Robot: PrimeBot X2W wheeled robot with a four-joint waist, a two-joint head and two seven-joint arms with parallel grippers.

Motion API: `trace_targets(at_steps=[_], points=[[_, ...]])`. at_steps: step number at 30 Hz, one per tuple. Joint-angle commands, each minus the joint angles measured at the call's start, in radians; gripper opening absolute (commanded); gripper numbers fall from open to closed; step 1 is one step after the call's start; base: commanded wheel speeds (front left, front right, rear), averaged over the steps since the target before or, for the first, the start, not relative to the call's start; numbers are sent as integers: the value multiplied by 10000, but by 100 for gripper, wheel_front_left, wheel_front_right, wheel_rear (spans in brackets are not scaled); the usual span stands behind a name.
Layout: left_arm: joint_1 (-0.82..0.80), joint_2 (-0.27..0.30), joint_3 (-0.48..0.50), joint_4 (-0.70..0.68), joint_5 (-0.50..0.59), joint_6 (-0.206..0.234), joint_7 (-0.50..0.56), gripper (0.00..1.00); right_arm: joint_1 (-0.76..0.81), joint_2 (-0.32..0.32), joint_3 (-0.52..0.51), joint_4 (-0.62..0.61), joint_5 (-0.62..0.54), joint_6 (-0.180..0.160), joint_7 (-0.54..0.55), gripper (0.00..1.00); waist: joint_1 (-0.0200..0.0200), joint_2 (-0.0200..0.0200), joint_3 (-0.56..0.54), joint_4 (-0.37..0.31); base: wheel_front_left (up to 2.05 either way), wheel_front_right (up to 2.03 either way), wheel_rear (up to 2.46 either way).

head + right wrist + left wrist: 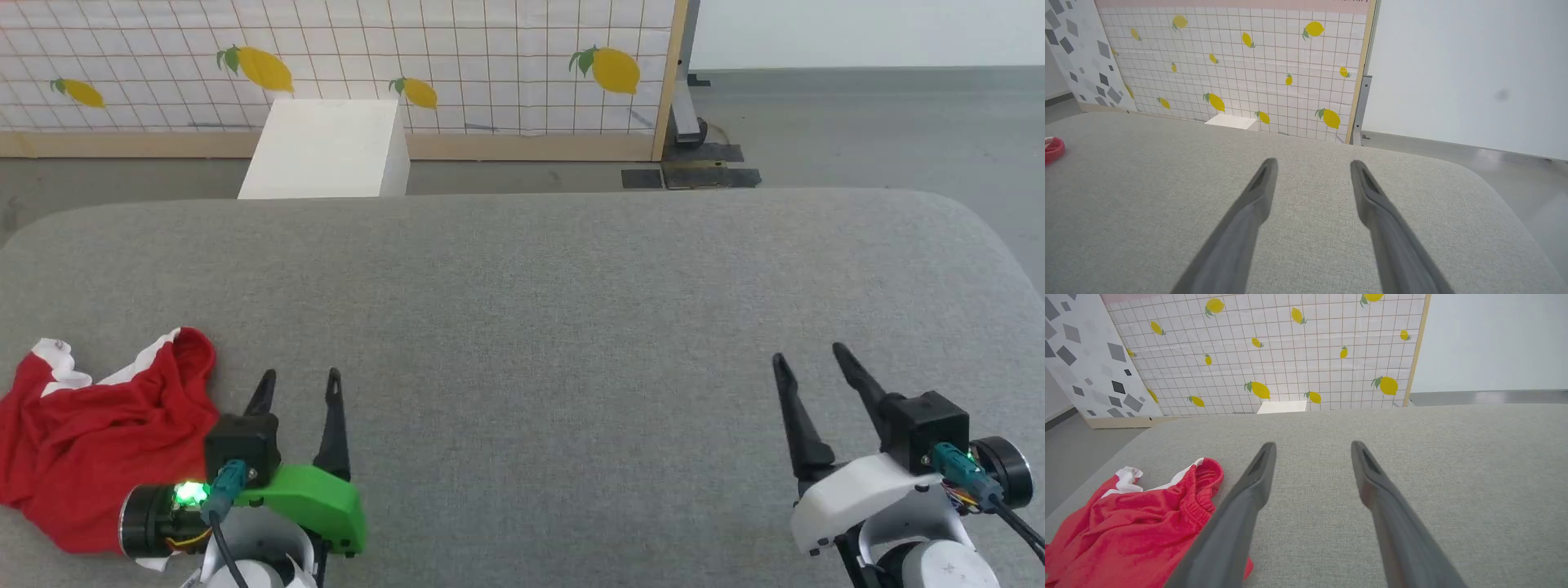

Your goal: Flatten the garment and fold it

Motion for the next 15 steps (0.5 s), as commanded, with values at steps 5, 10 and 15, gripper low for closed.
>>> trace_targets(at_steps=[5, 10, 15], points=[[15, 1, -25, 96, -70, -35, -115, 100, 56, 0, -31, 91, 139, -1, -123, 100, 0, 5, 0, 1, 0, 0, 0], [14, 3, -42, 201, -132, -64, -221, 100, 108, 0, -51, 168, 252, -1, -228, 100, 0, 9, -5, 15, 0, 0, 0], [9, 5, -45, 305, -199, -84, -324, 100, 154, 0, -54, 241, 350, -2, -329, 100, 0, 13, -14, 77, 0, 0, 0]])
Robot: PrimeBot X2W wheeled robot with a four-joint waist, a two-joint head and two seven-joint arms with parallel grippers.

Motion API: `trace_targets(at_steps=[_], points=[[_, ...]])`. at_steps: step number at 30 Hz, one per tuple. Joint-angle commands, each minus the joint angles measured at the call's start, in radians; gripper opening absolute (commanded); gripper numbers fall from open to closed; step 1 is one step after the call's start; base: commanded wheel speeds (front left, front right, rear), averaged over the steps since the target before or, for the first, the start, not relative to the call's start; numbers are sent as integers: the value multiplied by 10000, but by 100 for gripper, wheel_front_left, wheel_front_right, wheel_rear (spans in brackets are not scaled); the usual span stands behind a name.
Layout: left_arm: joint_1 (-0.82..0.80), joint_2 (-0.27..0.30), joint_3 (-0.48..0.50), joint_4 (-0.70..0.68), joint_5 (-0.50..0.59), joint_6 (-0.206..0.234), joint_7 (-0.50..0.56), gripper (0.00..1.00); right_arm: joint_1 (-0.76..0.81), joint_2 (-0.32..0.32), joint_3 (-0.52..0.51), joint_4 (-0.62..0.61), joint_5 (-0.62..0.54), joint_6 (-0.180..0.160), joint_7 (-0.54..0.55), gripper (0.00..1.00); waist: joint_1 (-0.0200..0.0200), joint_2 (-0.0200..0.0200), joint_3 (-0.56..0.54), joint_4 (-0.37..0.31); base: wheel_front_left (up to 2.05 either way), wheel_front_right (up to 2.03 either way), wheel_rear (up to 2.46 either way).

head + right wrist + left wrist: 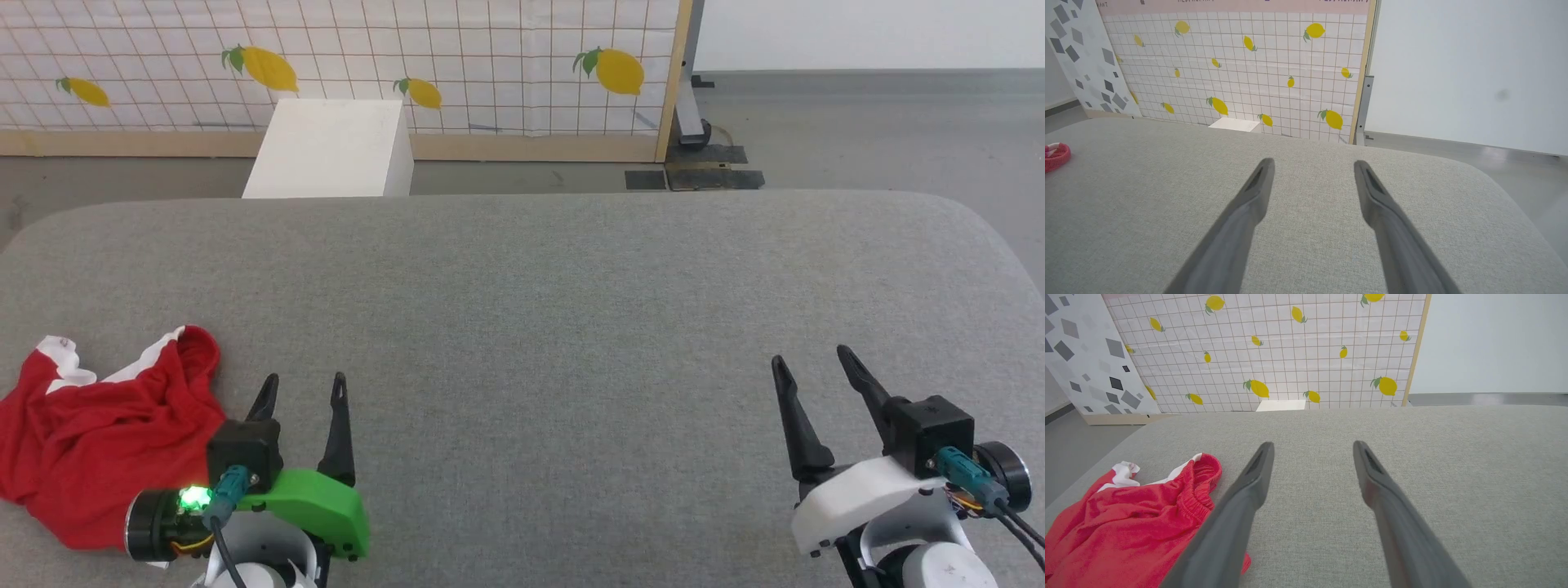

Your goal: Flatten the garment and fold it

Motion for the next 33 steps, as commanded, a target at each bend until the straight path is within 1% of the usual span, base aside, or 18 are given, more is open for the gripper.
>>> trace_targets(at_steps=[1, 8, 17, 33], points=[[8, 5, 9, 81, -57, -62, -104, 100, 162, 0, -14, 58, 138, -2, -112, 100, 0, 13, -3, 37, 0, 0, 0], [14, 26, 32, 208, -146, -77, -247, 100, 226, 0, -13, 162, 275, -3, -254, 100, 0, 19, -26, 273, 0, 0, 0], [63, 70, 89, 341, -259, -81, -434, 100, 288, 0, -18, 308, 398, -4, -442, 100, 0, 26, -43, 744, 0, 0, 0], [119, 118, 121, 621, -460, -107, -762, 100, 401, 0, 40, 604, 709, -6, -772, 100, 0, 39, -87, 1921, 0, 0, 0]])
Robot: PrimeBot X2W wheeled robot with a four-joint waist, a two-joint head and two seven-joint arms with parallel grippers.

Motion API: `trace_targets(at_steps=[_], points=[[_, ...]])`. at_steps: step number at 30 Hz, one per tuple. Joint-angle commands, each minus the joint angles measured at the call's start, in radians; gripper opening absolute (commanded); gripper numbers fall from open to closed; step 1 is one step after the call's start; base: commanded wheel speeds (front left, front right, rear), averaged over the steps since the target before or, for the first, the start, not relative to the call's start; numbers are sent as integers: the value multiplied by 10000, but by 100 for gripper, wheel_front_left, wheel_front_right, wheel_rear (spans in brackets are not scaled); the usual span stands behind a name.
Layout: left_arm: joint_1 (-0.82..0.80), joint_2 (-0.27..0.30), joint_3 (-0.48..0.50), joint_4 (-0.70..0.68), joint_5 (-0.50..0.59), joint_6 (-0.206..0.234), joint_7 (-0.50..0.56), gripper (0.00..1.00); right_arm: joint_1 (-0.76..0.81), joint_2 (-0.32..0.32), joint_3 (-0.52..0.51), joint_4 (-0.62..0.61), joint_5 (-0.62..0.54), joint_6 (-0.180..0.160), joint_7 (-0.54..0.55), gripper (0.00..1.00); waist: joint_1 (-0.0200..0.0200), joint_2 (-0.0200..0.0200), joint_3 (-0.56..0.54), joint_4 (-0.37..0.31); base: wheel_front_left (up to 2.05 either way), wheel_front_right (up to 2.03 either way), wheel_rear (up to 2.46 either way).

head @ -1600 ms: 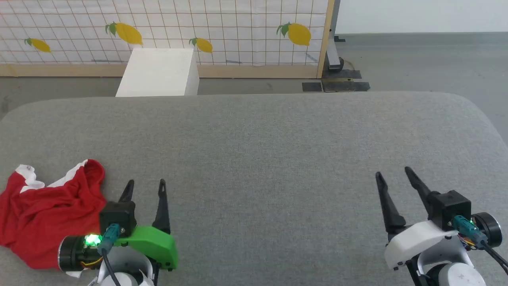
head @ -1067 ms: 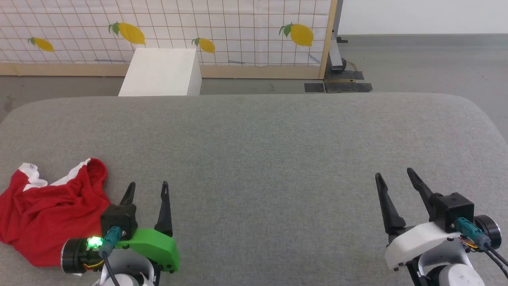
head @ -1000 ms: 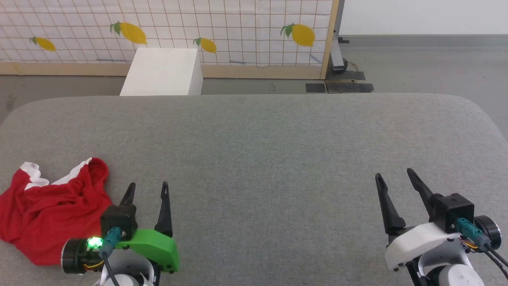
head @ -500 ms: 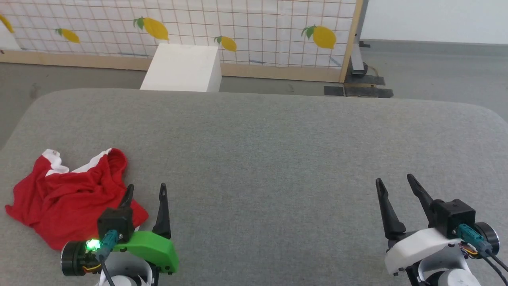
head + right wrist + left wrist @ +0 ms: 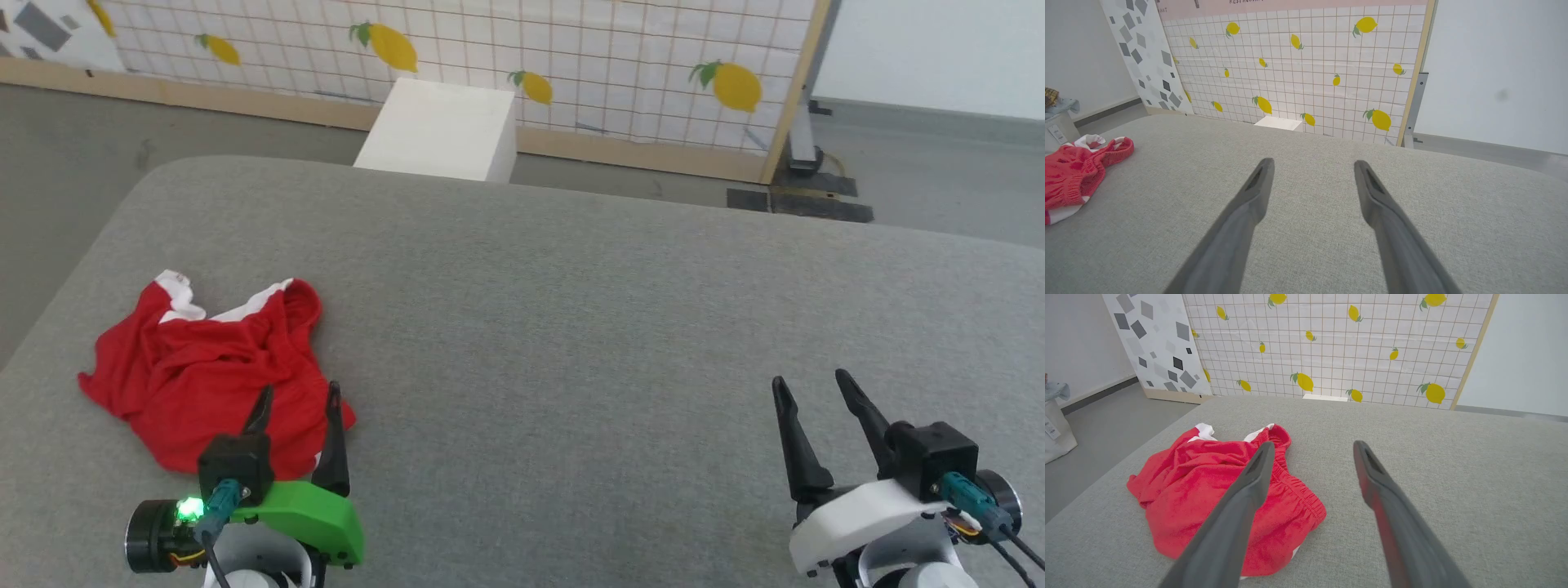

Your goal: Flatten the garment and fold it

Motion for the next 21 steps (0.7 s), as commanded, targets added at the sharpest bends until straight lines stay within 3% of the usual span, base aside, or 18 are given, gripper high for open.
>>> trace_targets(at_steps=[1, 21], points=[[124, 71, 19, 64, -191, -34, -127, 100, 161, 1, 25, 81, 132, -6, -134, 100, 0, 40, -24, 290, 0, 0, 0], [264, 138, 155, 314, -463, -22, -537, 100, 254, 1, 93, 510, 428, -8, -545, 100, 0, 56, -45, 1437, 0, 0, 0]])
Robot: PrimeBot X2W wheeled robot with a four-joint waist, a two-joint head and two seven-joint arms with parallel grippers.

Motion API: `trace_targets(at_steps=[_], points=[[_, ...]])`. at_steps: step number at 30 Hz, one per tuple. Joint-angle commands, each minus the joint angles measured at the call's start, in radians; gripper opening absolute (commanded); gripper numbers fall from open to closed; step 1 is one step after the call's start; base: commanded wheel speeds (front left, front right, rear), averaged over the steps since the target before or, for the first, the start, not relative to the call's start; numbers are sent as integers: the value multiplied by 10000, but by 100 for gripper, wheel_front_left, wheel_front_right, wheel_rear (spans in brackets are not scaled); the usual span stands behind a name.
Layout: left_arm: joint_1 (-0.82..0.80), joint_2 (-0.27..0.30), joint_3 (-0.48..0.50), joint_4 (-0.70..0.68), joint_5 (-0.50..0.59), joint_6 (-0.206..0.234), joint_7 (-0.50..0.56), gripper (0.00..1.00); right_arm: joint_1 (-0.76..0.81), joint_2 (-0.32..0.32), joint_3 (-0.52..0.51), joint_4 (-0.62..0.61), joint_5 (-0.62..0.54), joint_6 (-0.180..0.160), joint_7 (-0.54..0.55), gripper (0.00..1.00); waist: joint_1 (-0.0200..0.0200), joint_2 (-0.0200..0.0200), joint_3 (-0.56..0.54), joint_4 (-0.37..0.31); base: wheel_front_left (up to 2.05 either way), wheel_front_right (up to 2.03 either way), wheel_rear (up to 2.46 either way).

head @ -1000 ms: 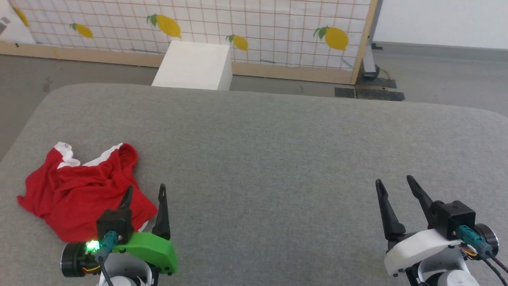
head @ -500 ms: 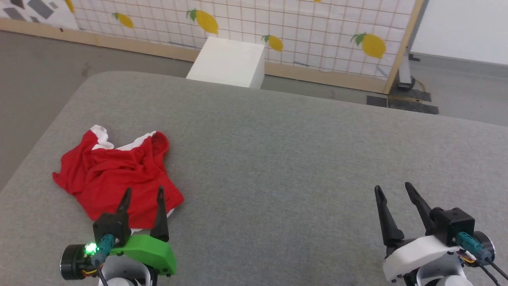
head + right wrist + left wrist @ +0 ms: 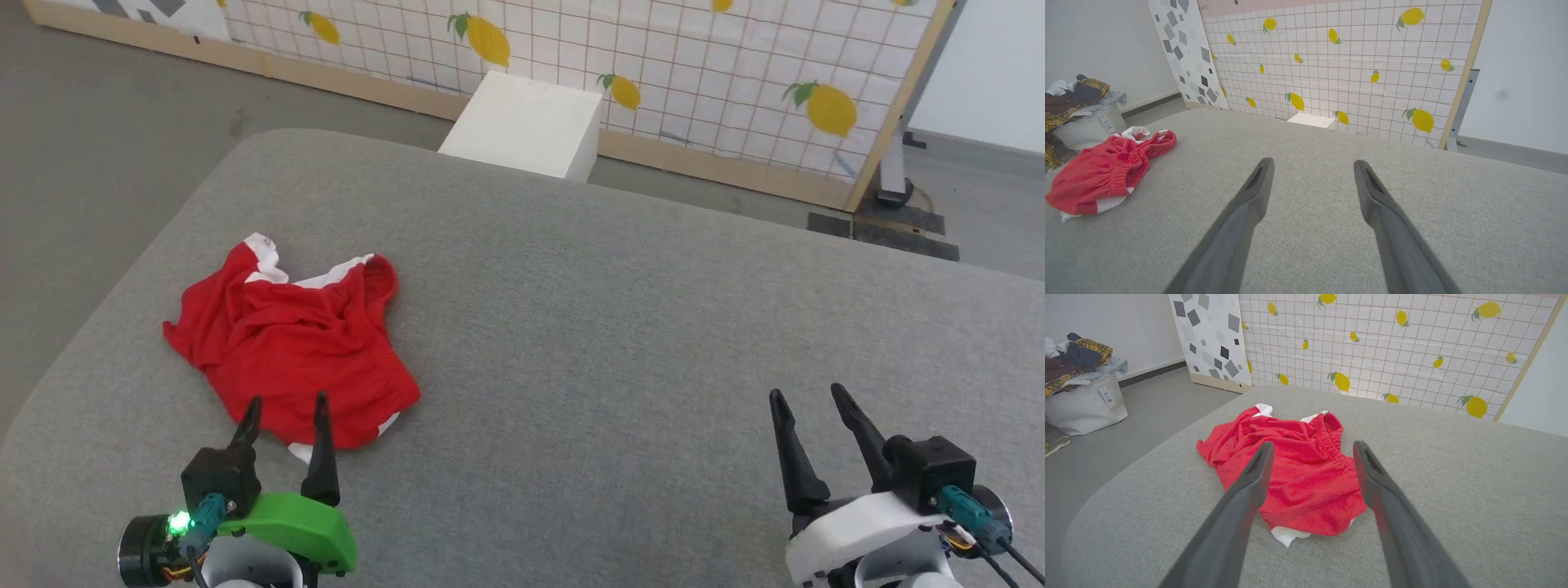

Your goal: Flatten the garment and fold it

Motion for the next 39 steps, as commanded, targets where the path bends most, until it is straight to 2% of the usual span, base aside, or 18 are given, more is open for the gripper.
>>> trace_targets(at_steps=[1, 39], points=[[157, 80, 19, 52, -73, -16, -121, 100, 163, 1, 15, 72, 93, -8, -127, 100, 0, 57, -8, 120, 0, 0, 0], [302, 162, 169, 706, -542, -46, -921, 100, 376, 1, -98, 810, 610, -13, -933, 100, 0, 88, -46, 1582, 0, 0, 0]])
